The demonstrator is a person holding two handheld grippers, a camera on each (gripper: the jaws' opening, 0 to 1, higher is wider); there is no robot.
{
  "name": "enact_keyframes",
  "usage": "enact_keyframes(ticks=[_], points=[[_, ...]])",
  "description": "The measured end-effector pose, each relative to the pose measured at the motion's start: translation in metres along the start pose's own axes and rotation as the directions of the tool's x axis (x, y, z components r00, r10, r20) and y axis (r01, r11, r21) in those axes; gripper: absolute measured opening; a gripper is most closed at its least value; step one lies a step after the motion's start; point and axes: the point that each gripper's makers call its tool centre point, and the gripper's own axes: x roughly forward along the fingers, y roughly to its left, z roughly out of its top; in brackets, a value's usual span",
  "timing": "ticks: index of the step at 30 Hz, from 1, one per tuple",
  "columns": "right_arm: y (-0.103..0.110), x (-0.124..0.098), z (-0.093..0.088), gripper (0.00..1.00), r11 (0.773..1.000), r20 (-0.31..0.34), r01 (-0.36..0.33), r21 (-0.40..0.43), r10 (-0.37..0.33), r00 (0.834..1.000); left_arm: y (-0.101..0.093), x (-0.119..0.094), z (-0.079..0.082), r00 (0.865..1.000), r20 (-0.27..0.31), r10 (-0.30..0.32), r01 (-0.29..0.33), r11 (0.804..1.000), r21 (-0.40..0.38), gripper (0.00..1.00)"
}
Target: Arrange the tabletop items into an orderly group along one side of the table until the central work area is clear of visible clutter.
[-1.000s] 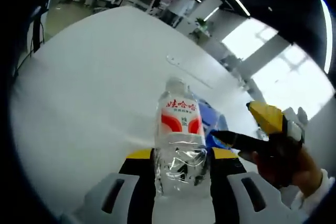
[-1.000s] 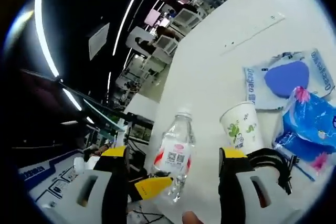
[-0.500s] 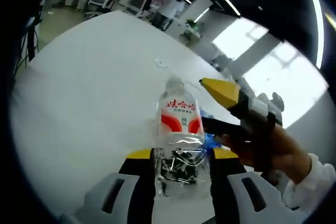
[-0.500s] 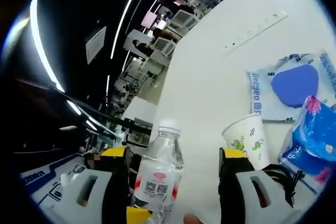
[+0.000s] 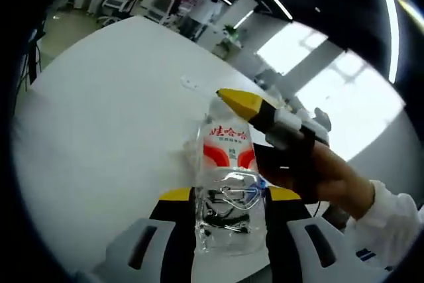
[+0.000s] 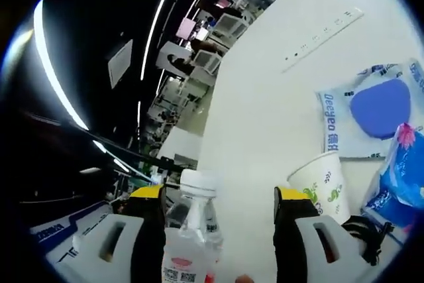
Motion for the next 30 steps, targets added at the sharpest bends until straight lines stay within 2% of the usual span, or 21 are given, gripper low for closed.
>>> enact_keyframes(ticks=[2,4,10,13,16,17,18,22,25,29,30], points=[[0.003,0.001,0.0,0.56,1.0,-0.008,-0.014,-0.013,0.014,1.0,-0.002,-0.001,-0.003,1.0,-0.008,0.003,-0.003,1.0,0.017,0.36],[0.006,0.001,0.0,0.54,1.0,-0.013,-0.024,-0.02,0.023,1.0,-0.001,-0.002,-0.004,1.0,-0.01,-0.003,0.003,1.0,-0.008,0.36],[0.014,0.002,-0.002,0.53,0.998,-0.026,-0.051,-0.023,0.05,0.998,-0.008,-0.006,-0.006,1.0,-0.012,-0.018,0.018,1.0,-0.013,0.36],[0.015,0.002,-0.002,0.51,0.998,-0.028,-0.056,-0.03,0.055,0.998,-0.01,-0.009,-0.006,1.0,-0.012,-0.011,0.011,1.0,0.016,0.36],[0.024,0.001,-0.006,0.39,0.995,-0.043,-0.095,-0.023,0.094,0.995,-0.009,-0.009,-0.006,1.0,-0.013,-0.01,0.01,1.0,0.018,0.36],[0.026,0.0,-0.005,0.33,0.994,-0.042,-0.102,-0.026,0.101,0.994,-0.009,-0.01,-0.007,1.0,-0.015,-0.008,0.008,1.0,0.021,0.36],[0.029,0.0,-0.005,0.28,0.994,-0.041,-0.109,-0.03,0.108,0.993,-0.008,-0.01,-0.008,1.0,-0.017,-0.005,0.005,1.0,0.028,0.36],[0.031,0.0,-0.006,0.26,0.992,-0.054,-0.122,-0.028,0.12,0.991,-0.008,-0.013,-0.012,1.0,-0.023,0.004,-0.003,0.999,0.054,0.36],[0.04,-0.002,-0.005,0.23,0.988,-0.039,-0.153,-0.031,0.152,0.988,-0.007,-0.013,-0.014,0.999,-0.032,0.018,-0.014,0.993,0.117,0.36],[0.059,-0.004,-0.004,0.2,0.974,-0.031,-0.207,-0.087,0.206,0.978,-0.005,-0.011,-0.017,0.999,-0.044,0.028,-0.021,0.987,0.156,0.36],[0.062,-0.005,-0.006,0.2,0.969,-0.037,-0.21,-0.13,0.207,0.978,-0.004,-0.011,-0.018,0.998,-0.047,0.036,-0.027,0.984,0.176,0.36]])
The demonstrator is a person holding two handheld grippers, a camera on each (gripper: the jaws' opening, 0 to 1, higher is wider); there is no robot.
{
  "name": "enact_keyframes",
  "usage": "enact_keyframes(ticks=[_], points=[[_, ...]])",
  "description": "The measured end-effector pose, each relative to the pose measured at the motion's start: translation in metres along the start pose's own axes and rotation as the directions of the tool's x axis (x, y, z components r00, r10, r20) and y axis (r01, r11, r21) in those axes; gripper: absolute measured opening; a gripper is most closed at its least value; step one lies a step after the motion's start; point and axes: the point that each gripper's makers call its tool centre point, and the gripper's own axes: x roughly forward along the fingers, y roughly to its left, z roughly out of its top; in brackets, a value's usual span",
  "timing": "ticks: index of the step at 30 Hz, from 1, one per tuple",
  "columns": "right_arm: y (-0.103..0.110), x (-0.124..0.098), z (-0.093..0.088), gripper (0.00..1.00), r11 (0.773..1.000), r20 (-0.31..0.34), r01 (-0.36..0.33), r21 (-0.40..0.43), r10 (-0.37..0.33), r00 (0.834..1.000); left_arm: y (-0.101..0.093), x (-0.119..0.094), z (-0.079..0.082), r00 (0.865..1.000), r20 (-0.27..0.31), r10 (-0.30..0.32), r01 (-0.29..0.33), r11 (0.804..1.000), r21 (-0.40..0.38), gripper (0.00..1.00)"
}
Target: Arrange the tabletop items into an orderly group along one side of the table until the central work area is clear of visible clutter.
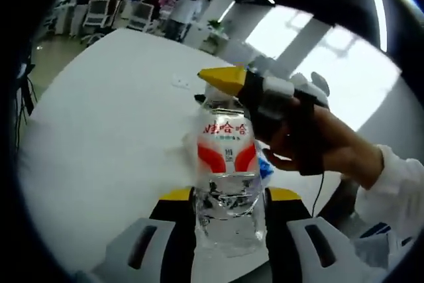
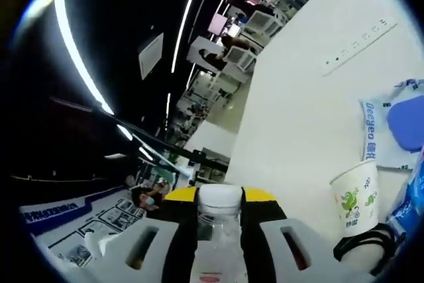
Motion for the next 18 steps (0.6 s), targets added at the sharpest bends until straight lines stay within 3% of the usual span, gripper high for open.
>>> enact_keyframes(ticks=[8,13,18], points=[[0.016,-0.004,-0.001,0.19,0.994,-0.001,-0.038,-0.104,0.038,0.999,0.005,0.003,-0.002,1.0,-0.015,0.013,-0.012,0.998,0.068,0.35],[0.039,-0.011,-0.006,0.19,0.959,-0.038,-0.112,-0.262,0.106,0.994,0.007,0.005,-0.004,0.999,-0.023,0.032,-0.028,0.991,0.134,0.34],[0.056,-0.016,-0.01,0.18,0.899,-0.052,-0.15,-0.412,0.141,0.989,0.006,0.007,-0.004,0.998,-0.028,0.048,-0.042,0.981,0.19,0.34]])
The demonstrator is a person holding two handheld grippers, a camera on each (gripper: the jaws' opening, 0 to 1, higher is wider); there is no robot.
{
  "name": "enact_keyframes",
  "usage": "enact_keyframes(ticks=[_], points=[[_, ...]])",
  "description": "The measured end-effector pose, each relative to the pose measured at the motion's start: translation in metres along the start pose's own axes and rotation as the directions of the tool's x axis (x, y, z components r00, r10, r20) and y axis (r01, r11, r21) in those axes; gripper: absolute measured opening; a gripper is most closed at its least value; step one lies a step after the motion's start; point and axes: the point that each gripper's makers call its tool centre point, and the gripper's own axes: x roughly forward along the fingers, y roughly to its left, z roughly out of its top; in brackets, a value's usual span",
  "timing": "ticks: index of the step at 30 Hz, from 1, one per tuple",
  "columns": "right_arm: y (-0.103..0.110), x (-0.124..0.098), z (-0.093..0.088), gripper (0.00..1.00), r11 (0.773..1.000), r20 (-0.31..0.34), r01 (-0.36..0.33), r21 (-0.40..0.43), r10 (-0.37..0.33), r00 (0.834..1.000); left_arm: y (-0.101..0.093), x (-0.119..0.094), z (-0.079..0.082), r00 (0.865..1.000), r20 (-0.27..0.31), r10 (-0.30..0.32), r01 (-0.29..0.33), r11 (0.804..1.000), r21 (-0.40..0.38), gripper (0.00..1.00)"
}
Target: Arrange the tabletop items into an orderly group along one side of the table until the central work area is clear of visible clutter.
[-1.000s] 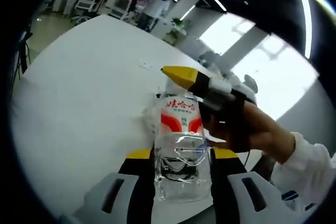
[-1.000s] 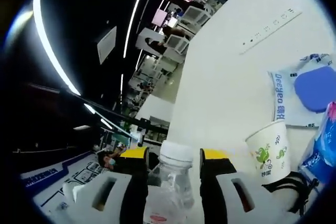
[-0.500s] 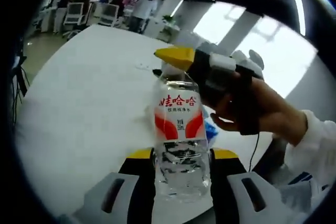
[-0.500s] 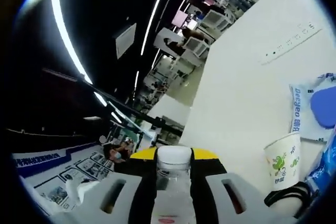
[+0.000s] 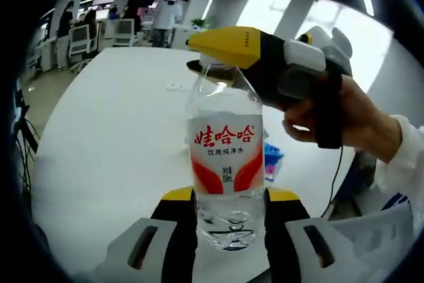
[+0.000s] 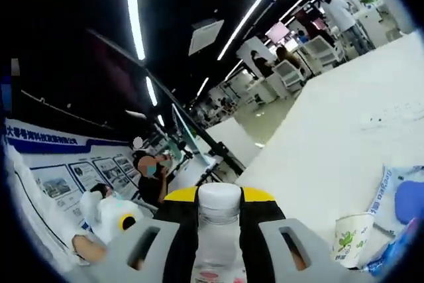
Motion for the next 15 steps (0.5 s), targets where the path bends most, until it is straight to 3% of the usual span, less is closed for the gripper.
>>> enact_keyframes(ticks=[4,8,15], points=[[0.01,-0.002,-0.004,0.18,0.995,-0.039,-0.017,-0.101,0.013,0.999,0.001,0.002,-0.004,1.0,-0.015,0.012,-0.012,1.0,0.022,0.34],[0.009,-0.001,-0.001,0.17,0.995,-0.021,-0.007,-0.104,0.004,1.0,-0.001,0.0,-0.002,1.0,0.001,0.014,-0.014,1.0,0.027,0.35],[0.016,0.006,0.004,0.18,0.989,0.002,-0.053,-0.135,0.054,0.999,0.005,-0.004,0.003,0.999,0.026,0.04,-0.041,0.998,0.046,0.36]])
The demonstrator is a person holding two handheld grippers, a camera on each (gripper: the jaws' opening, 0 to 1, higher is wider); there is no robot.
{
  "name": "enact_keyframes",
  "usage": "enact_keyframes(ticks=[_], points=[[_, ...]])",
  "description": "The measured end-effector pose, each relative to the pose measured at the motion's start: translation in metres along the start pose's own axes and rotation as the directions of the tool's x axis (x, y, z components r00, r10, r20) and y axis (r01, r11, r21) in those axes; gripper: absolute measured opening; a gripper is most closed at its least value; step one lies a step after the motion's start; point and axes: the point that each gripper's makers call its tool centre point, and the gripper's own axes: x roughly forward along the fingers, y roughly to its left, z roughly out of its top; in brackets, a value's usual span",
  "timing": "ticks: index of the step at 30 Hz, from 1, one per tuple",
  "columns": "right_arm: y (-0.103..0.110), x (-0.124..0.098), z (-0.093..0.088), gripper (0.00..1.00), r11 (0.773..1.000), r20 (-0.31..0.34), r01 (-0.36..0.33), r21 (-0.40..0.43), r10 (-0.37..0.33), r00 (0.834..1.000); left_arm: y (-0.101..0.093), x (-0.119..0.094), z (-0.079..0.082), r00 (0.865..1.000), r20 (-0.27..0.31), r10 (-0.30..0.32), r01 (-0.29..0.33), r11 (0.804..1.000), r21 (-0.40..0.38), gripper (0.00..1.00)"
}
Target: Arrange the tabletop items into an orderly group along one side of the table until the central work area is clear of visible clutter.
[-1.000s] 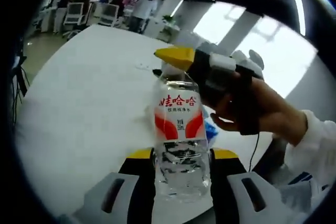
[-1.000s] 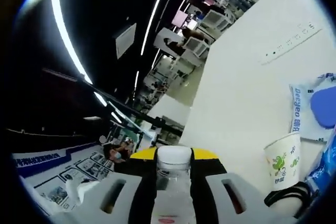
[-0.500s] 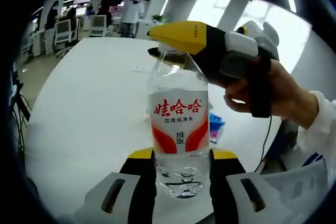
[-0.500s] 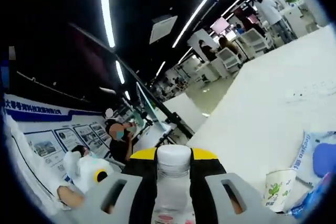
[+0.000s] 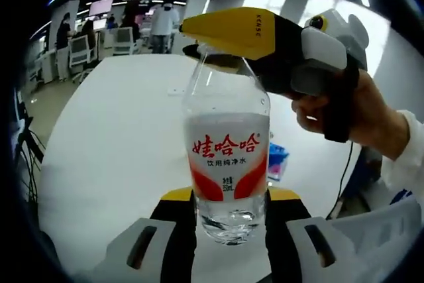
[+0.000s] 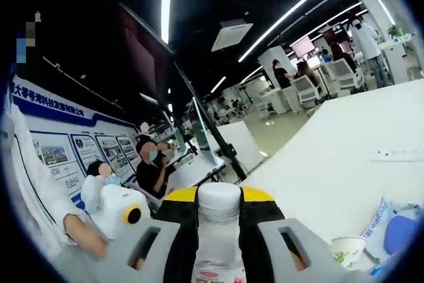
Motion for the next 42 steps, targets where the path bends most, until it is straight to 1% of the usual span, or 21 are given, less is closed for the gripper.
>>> enact_keyframes(ticks=[2,5,7,9,12,14,15,16,17,20,23,27,33,35,37,38,41,42], points=[[0.005,0.003,0.002,0.18,0.999,0.014,-0.029,-0.026,0.029,0.999,0.003,-0.003,0.002,1.0,0.011,0.008,-0.008,1.0,0.009,0.36],[0.016,0.007,0.003,0.18,0.995,0.025,-0.075,-0.066,0.077,0.997,0.006,-0.005,0.005,1.0,0.021,0.011,-0.011,1.0,-0.002,0.37],[0.02,0.009,0.003,0.18,0.991,0.026,-0.096,-0.093,0.099,0.995,0.013,-0.005,0.008,0.999,0.032,0.019,-0.018,1.0,-0.009,0.43],[0.022,0.011,0.004,0.18,0.986,0.04,-0.114,-0.119,0.12,0.992,0.011,-0.006,0.008,0.999,0.041,0.03,-0.03,1.0,0.0,0.51],[0.02,0.015,0.004,0.18,0.983,0.046,-0.129,-0.133,0.136,0.99,0.011,-0.007,0.004,0.998,0.035,0.043,-0.044,0.999,0.006,0.56],[0.016,0.019,0.004,0.18,0.977,0.048,-0.132,-0.167,0.142,0.989,0.014,-0.008,0.002,0.998,0.033,0.057,-0.058,0.998,0.007,0.58],[0.011,0.021,0.002,0.18,0.97,0.039,-0.122,-0.211,0.133,0.99,0.015,-0.008,0.001,0.997,0.034,0.066,-0.067,0.998,0.007,0.61],[0.009,0.023,-0.001,0.18,0.965,0.027,-0.123,-0.232,0.133,0.991,0.017,-0.012,0.0,0.997,0.034,0.074,-0.074,0.997,0.006,0.62],[0.006,0.025,-0.005,0.18,0.956,0.009,-0.126,-0.265,0.133,0.991,0.018,-0.014,-0.002,0.997,0.032,0.076,-0.076,0.997,0.005,0.62],[-0.001,0.028,-0.01,0.18,0.954,0.001,-0.124,-0.273,0.129,0.992,0.025,-0.018,-0.008,0.996,0.021,0.092,-0.092,0.996,-0.006,0.62],[-0.009,0.031,-0.014,0.18,0.951,-0.006,-0.125,-0.283,0.128,0.992,0.03,-0.02,-0.01,0.994,0.016,0.104,-0.104,0.994,-0.02,0.62],[-0.017,0.035,-0.013,0.19,0.949,0.004,-0.118,-0.292,0.125,0.992,0.03,-0.023,-0.016,0.995,0.008,0.1,-0.099,0.994,-0.046,0.61],[-0.029,0.04,-0.009,0.19,0.942,0.027,-0.122,-0.311,0.137,0.99,0.029,-0.026,-0.026,0.996,-0.003,0.091,-0.091,0.995,-0.043,0.6],[-0.032,0.042,-0.01,0.19,0.934,0.024,-0.133,-0.333,0.149,0.989,0.03,-0.024,-0.029,0.996,-0.007,0.084,-0.084,0.996,-0.042,0.59],[-0.038,0.044,-0.013,0.19,0.922,0.01,-0.14,-0.361,0.154,0.988,0.031,-0.024,-0.032,0.997,-0.007,0.079,-0.079,0.995,-0.057,0.58],[-0.041,0.045,-0.014,0.19,0.922,0.008,-0.142,-0.361,0.155,0.988,0.03,-0.027,-0.033,0.997,-0.004,0.077,-0.077,0.995,-0.069,0.57],[-0.051,0.046,-0.019,0.19,0.914,-0.016,-0.153,-0.376,0.159,0.987,0.026,-0.029,-0.036,0.998,-0.008,0.058,-0.059,0.995,-0.082,0.54],[-0.053,0.046,-0.02,0.19,0.906,-0.019,-0.162,-0.39,0.168,0.986,0.026,-0.031,-0.036,0.998,0.0,0.059,-0.058,0.995,-0.077,0.55]])
